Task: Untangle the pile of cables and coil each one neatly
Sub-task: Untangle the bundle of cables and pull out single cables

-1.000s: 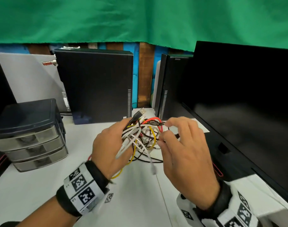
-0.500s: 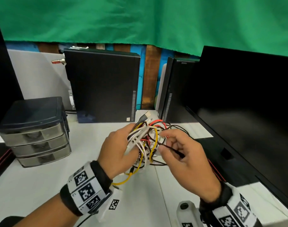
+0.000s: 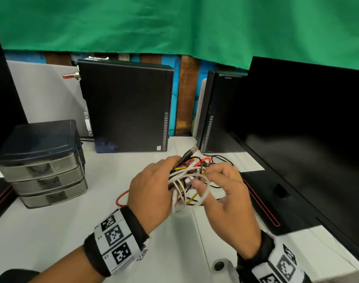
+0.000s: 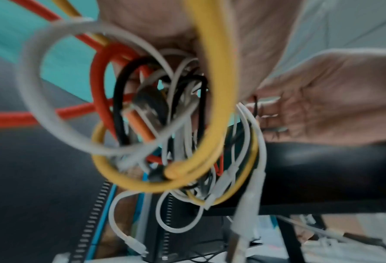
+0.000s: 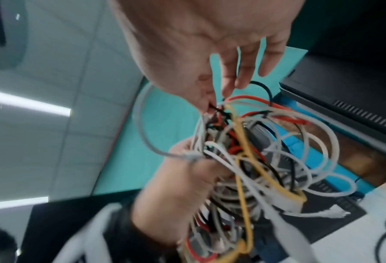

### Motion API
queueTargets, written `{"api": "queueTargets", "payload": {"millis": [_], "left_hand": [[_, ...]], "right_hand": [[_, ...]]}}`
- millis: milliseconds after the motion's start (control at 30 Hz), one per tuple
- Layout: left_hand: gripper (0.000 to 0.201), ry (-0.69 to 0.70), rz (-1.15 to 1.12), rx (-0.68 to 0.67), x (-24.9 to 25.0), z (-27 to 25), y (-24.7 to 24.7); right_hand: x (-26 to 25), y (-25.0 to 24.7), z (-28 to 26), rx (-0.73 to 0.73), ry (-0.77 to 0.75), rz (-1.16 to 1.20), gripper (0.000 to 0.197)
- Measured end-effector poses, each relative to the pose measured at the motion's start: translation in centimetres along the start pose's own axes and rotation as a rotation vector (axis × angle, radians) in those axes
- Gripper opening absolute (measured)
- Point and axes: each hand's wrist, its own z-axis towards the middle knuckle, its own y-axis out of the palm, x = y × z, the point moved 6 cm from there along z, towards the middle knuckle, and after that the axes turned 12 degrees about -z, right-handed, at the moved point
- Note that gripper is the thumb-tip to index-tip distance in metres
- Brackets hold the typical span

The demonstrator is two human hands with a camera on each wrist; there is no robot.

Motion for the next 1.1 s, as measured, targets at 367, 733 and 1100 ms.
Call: {"api": "queueTargets", "payload": {"millis": [367, 733, 1100], "left_hand": [[0.062, 0.059, 0.174, 0.142, -1.6, 0.5, -1.4], [0.042, 0.078, 0.127, 0.193, -1.3, 0.3, -1.4], [0.056, 0.173, 0.123, 0.183, 0.0, 0.4, -1.5]], "right_hand": [[-0.8, -2.9, 1.8, -0.089, 0.041, 0.221, 0.026], [-0.4, -1.2, 0.7, -0.187, -0.047, -0.056, 0.012], [-1.6, -4.4, 1.5, 0.010, -0.073, -0.134, 0.014]]}}
